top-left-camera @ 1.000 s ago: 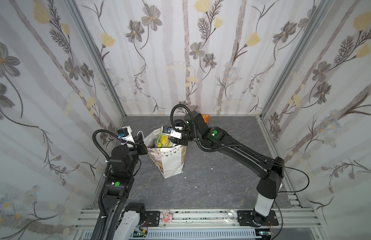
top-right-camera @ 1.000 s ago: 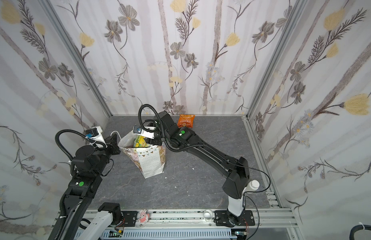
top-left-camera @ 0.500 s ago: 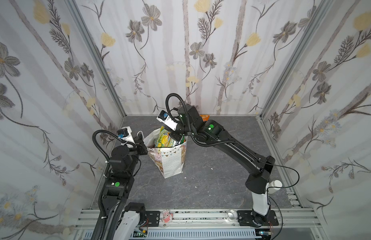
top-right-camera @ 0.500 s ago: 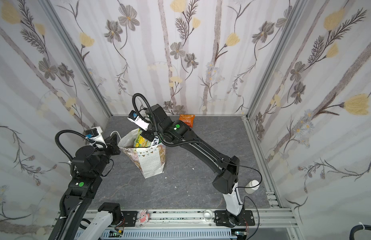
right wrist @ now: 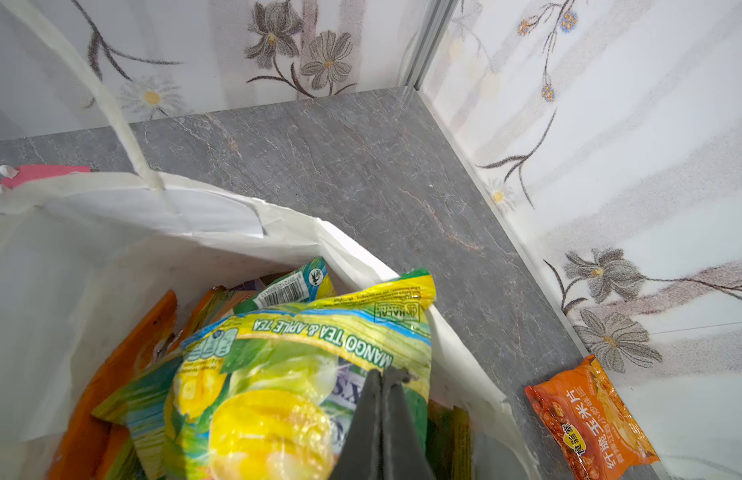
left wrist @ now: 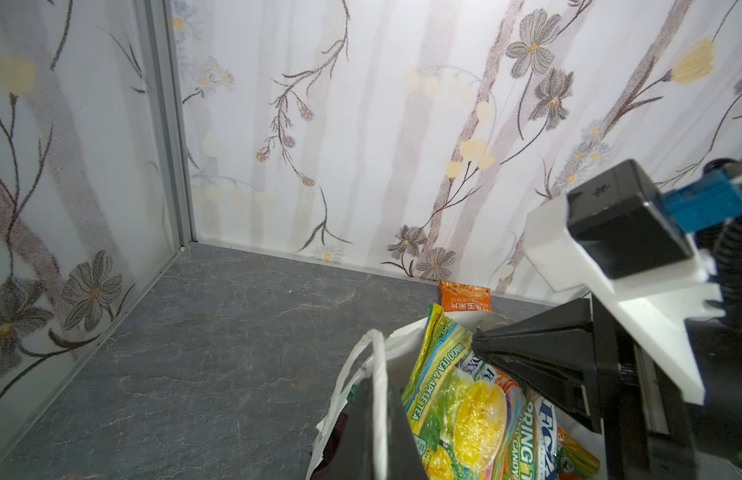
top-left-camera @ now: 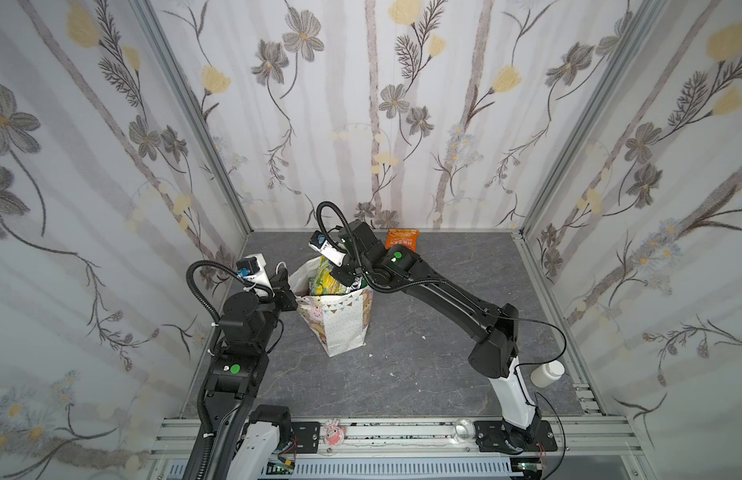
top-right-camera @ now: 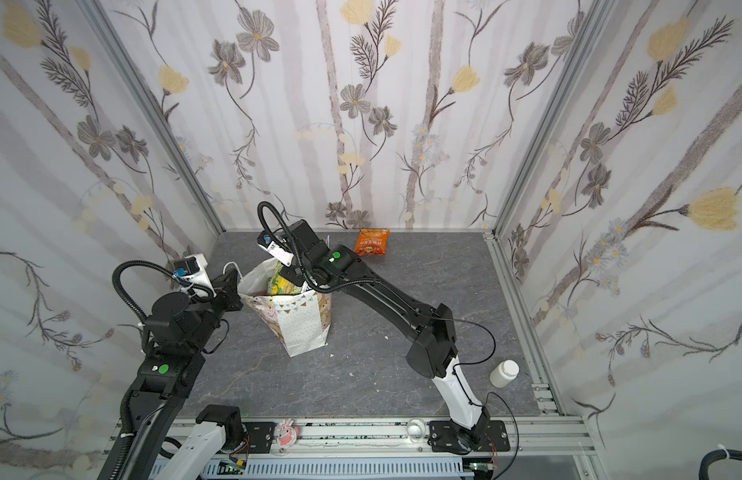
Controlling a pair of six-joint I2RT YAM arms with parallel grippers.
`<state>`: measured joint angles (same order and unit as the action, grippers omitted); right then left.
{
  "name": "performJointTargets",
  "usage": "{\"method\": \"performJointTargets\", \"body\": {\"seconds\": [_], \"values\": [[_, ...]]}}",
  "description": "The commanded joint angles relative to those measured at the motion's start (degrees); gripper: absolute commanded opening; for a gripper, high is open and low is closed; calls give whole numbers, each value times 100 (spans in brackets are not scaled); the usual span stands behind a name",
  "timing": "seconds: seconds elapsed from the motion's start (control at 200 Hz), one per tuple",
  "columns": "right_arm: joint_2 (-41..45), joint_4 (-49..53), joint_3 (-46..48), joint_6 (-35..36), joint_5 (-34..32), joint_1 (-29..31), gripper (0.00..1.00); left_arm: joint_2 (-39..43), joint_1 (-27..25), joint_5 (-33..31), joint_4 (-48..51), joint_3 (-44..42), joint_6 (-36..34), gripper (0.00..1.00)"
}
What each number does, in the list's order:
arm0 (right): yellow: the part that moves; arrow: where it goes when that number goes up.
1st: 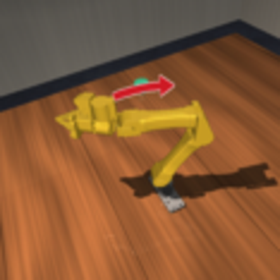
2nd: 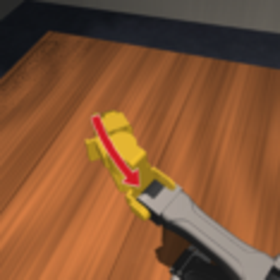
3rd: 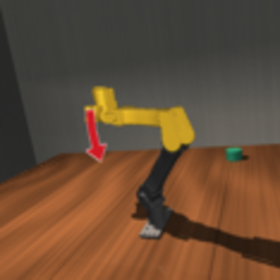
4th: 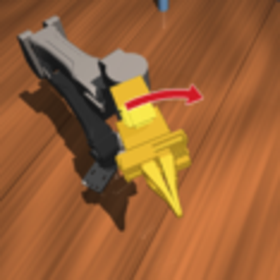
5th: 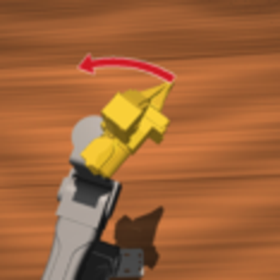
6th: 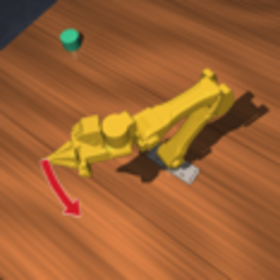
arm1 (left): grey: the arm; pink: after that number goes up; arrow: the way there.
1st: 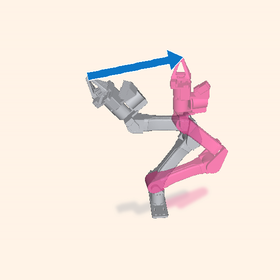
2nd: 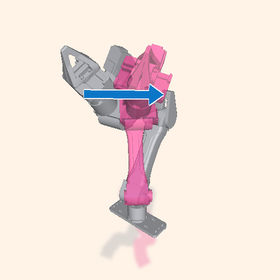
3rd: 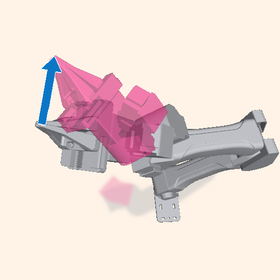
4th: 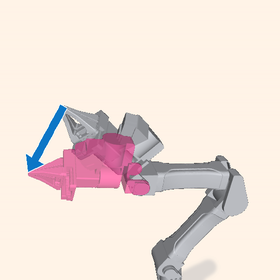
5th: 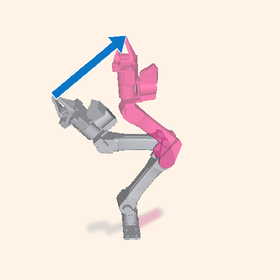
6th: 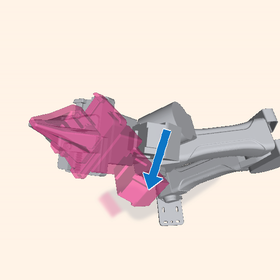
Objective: Place the snacks into the paper bag
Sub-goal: 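Push the green FOX'S bag down into the paper bag with the right gripper, then open the right gripper and move it over the orange chip packet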
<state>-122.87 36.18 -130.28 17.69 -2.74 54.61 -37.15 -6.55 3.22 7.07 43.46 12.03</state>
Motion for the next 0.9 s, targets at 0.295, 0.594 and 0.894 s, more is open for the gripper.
{"method": "performJointTargets", "body": {"seconds": [0.295, 0.594, 0.894], "values": [[-749, 827, -746, 488, 863, -117, 10, 32, 4, 158, -247, -31, 82, 6], [-1054, 1400, -902, 557, 1483, -161, 19, 67, 0, 75, -229, -32, 45, 6], [-770, 1260, -927, 568, 1404, -25, 19, 85, -1, 21, -215, -31, 31, 6]]}}
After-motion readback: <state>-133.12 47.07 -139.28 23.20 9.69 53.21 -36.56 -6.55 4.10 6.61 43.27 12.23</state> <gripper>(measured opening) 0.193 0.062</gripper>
